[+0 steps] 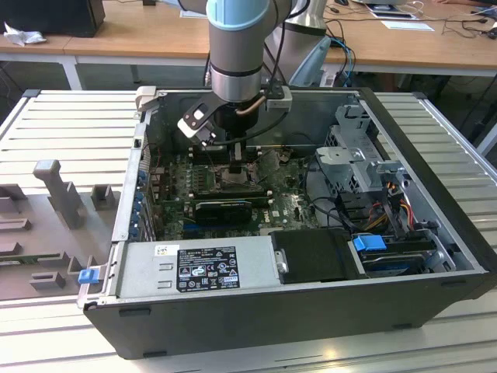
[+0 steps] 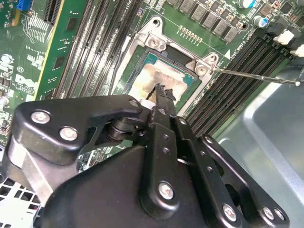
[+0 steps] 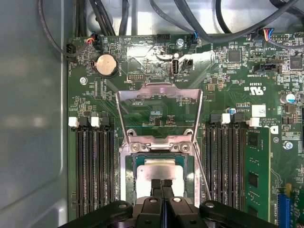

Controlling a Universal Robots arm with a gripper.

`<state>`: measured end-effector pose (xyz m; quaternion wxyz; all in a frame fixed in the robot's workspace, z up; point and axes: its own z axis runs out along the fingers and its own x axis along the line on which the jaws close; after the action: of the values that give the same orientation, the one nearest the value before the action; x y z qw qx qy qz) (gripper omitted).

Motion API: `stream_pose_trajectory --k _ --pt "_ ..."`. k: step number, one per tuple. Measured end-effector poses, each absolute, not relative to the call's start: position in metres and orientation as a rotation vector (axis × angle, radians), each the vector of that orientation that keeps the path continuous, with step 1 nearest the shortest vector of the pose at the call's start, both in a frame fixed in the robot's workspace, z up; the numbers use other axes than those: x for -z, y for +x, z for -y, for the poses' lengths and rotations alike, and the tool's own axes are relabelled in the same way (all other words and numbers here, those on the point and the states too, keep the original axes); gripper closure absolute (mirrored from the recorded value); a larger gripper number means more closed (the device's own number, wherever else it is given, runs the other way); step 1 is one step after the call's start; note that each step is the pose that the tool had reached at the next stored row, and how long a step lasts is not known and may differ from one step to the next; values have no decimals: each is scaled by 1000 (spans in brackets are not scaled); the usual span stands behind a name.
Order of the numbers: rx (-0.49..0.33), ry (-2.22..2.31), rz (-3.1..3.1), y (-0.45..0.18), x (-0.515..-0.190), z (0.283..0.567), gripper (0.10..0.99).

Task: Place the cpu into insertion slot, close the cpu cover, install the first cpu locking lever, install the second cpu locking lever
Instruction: 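Place the cpu into insertion slot, then close the cpu cover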

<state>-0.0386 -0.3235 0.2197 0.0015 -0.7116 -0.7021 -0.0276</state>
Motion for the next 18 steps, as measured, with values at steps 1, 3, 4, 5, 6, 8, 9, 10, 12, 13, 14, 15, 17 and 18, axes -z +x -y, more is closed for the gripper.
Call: stream_pose_trajectory --k 1,3,4,5,6,8,9,10,12,13,14,15,17,18 --pt "87 -2233 2204 -39 -220 323 980" --pt "87 -2233 2204 -39 -222 323 980" --pt "87 -2233 2204 -39 -223 323 980" --pt "87 -2233 2204 -39 -224 323 980" --pt "87 -2233 2204 -39 -224 323 980" --pt "87 -2233 2204 -39 -226 323 980" --pt "87 -2233 2204 -39 -227 323 980" --pt "87 -2233 2204 -39 -228 323 980" --pt "86 -2233 2203 -37 -229 323 980" --pt "85 -2233 2203 -33 -229 323 980" --pt "85 -2233 2203 -31 -229 323 980" --pt "84 -2233 2204 -31 -230 323 980" --pt "82 -2234 2205 -31 -234 323 980" --pt "81 -2234 2205 -31 -236 323 980"
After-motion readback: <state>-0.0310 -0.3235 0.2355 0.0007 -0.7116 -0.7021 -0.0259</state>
